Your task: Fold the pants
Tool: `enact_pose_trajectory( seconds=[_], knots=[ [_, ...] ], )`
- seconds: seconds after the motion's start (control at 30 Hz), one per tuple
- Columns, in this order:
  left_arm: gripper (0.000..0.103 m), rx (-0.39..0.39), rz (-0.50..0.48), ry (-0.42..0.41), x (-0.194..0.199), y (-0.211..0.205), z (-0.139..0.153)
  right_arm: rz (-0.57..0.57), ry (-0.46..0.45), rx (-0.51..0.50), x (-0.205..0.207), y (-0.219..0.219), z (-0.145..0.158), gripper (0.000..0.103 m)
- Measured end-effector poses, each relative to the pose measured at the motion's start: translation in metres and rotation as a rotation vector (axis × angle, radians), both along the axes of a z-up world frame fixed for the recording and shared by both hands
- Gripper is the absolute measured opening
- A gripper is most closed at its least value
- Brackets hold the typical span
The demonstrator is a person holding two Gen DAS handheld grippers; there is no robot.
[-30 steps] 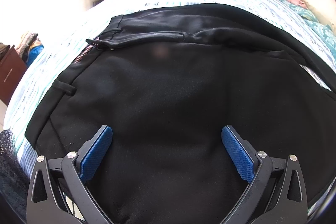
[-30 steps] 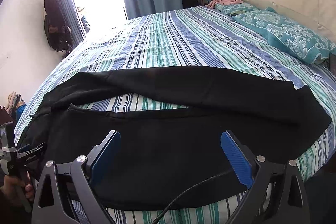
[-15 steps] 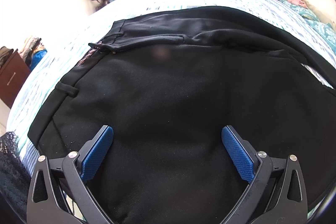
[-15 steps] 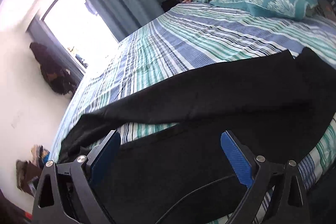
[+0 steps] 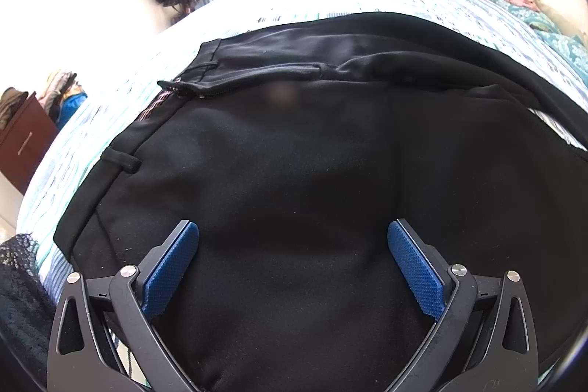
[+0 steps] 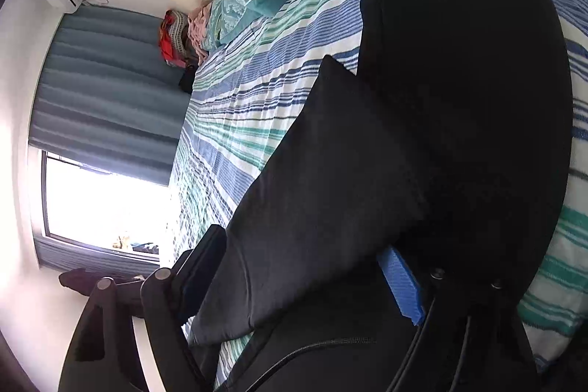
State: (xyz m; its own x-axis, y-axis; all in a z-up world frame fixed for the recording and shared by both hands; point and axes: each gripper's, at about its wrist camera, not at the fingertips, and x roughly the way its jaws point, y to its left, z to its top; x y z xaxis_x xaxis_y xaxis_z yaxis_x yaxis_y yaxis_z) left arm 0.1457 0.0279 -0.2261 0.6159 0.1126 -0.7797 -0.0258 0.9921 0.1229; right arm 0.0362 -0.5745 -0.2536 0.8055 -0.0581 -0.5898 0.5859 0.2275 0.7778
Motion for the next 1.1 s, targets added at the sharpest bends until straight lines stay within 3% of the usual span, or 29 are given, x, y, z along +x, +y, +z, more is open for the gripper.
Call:
enact_pose_trajectory(
  seconds=[0.03,0.07,0.1,0.17,0.27,0.33,0.4,0.5,0.6,0.7,0.9,0.93,0.97,1.0,1.03,1.1],
  knots=[
    [0.103,-0.005,0.005,0.027,0.003,0.001,0.003,-0.015,0.023,-0.017,0.001,-0.004,-0.001,0.05],
    [0.103,-0.012,0.014,0.07,0.008,0.001,0.006,-0.026,0.06,-0.029,0.001,-0.008,-0.003,0.014],
    [0.103,-0.02,0.024,0.13,0.014,0.002,0.011,-0.037,0.104,-0.04,0.0,-0.01,-0.005,0.005],
    [0.102,-0.064,0.013,0.215,0.027,0.001,0.025,-0.035,0.083,-0.048,-0.005,-0.01,0.001,0.005],
    [0.102,-0.15,-0.03,0.154,0.053,-0.004,0.059,0.039,-0.012,-0.141,-0.006,-0.001,0.037,0.005],
    [0.102,-0.193,-0.04,0.128,0.092,-0.011,0.08,0.08,-0.076,-0.218,-0.013,0.006,0.067,0.005],
    [0.102,-0.3,-0.028,0.147,0.141,-0.014,0.089,0.116,-0.123,-0.292,-0.02,0.013,0.092,0.005],
    [0.102,-0.449,0.058,0.205,0.213,-0.01,0.077,0.161,-0.165,-0.357,-0.028,0.026,0.117,0.005],
    [0.102,-0.492,0.148,0.317,0.264,-0.013,0.048,0.218,-0.194,-0.388,-0.037,0.041,0.133,0.005],
    [0.102,-0.541,0.196,0.409,0.284,-0.022,0.025,0.282,-0.222,-0.404,-0.05,0.053,0.145,0.005],
    [0.1,-0.62,0.259,0.398,0.287,-0.027,0.019,0.354,-0.291,-0.413,-0.093,0.055,0.167,0.005],
    [0.09,-0.621,0.27,0.39,0.286,-0.025,0.022,0.353,-0.298,-0.416,-0.1,0.053,0.171,0.005],
    [0.066,-0.597,0.293,0.394,0.285,-0.019,0.023,0.351,-0.304,-0.414,-0.106,0.05,0.173,0.005],
    [0.049,-0.559,0.326,0.413,0.284,-0.012,0.022,0.349,-0.307,-0.406,-0.11,0.045,0.175,0.005],
    [0.007,-0.543,0.363,0.425,0.28,-0.003,0.023,0.352,-0.294,-0.399,-0.111,0.041,0.173,0.005],
    [0.006,-0.703,0.378,0.393,0.262,0.022,0.03,0.37,-0.224,-0.387,-0.102,0.035,0.162,0.005]
  ],
)
